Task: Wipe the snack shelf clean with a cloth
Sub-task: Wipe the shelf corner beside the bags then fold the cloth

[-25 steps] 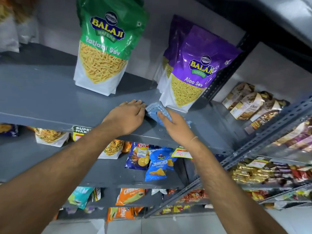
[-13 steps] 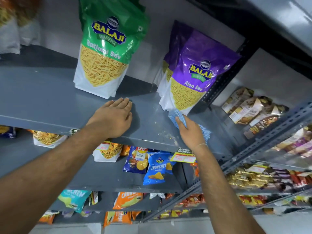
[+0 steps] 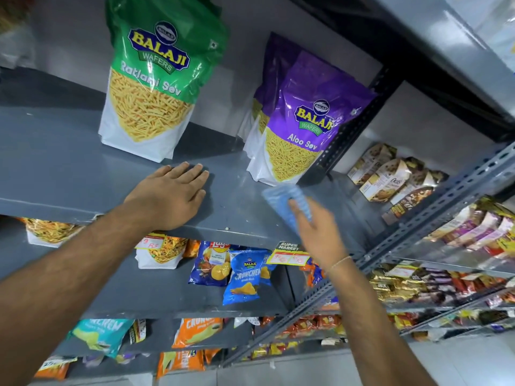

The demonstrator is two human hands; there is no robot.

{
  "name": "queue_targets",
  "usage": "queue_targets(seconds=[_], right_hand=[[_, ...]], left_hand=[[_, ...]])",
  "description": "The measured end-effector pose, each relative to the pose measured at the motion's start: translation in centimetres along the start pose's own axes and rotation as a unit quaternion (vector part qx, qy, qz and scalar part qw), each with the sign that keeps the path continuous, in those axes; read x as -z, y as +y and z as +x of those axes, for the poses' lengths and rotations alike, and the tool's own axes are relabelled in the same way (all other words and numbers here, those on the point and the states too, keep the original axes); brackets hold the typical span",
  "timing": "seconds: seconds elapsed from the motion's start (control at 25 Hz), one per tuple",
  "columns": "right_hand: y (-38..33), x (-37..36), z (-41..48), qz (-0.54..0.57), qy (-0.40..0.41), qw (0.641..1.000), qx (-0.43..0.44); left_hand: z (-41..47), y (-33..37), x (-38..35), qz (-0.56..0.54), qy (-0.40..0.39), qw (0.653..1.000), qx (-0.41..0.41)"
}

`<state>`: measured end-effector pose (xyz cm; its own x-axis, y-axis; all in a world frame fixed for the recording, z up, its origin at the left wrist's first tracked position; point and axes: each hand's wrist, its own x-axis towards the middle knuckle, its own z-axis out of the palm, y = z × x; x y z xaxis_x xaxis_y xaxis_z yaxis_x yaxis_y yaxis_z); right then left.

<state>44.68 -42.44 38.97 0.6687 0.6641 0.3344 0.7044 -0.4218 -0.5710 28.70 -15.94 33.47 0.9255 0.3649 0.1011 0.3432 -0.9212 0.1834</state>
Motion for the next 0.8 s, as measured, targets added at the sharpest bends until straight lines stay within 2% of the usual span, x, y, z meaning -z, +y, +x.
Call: queue_targets(seconds=[0.08,0.12,0.24,0.32,0.48,0.6,0.72,0.8], right_hand=[[3.0,3.1,2.0,-0.007,0.121,0.987,-0.110],[5.0,4.0,3.0,-0.018,0.134,0.978,-0.159],[9.2,3.6,5.6,-0.085,0.062,0.966,-0.238],[9.4,2.2,6.2,-0.122,0.023,0.965,-0.231],[5.4,0.1,3.2,-0.107,-0.002,0.976,-0.188],[0.0,-3.5,-1.0,-0.093,-0.016,0.991,-0.090],[-5.5,-7.1,-4.2,-0.036,-0.046,0.998,-0.003],[-6.6,-6.3,-3.9,0.011,-0.013,1.000,-0.008]], left_hand=[[0.0,-0.1,0.0,-0.001,0.005,1.000,-0.002],[-0.1,0.0,0.0,0.002,0.011,1.000,-0.003],[-0.2,0.1,0.0,0.003,0.019,1.000,-0.001],[-0.3,0.1,0.0,0.003,0.015,1.000,-0.001],[-0.1,0.1,-0.2,0.011,0.013,1.000,-0.001],[0.1,0.0,-0.3,-0.004,0.013,1.000,-0.002],[-0.1,-0.1,0.0,-0.018,0.017,1.000,-0.004],[-0.2,-0.2,0.1,-0.023,0.015,1.000,-0.005]])
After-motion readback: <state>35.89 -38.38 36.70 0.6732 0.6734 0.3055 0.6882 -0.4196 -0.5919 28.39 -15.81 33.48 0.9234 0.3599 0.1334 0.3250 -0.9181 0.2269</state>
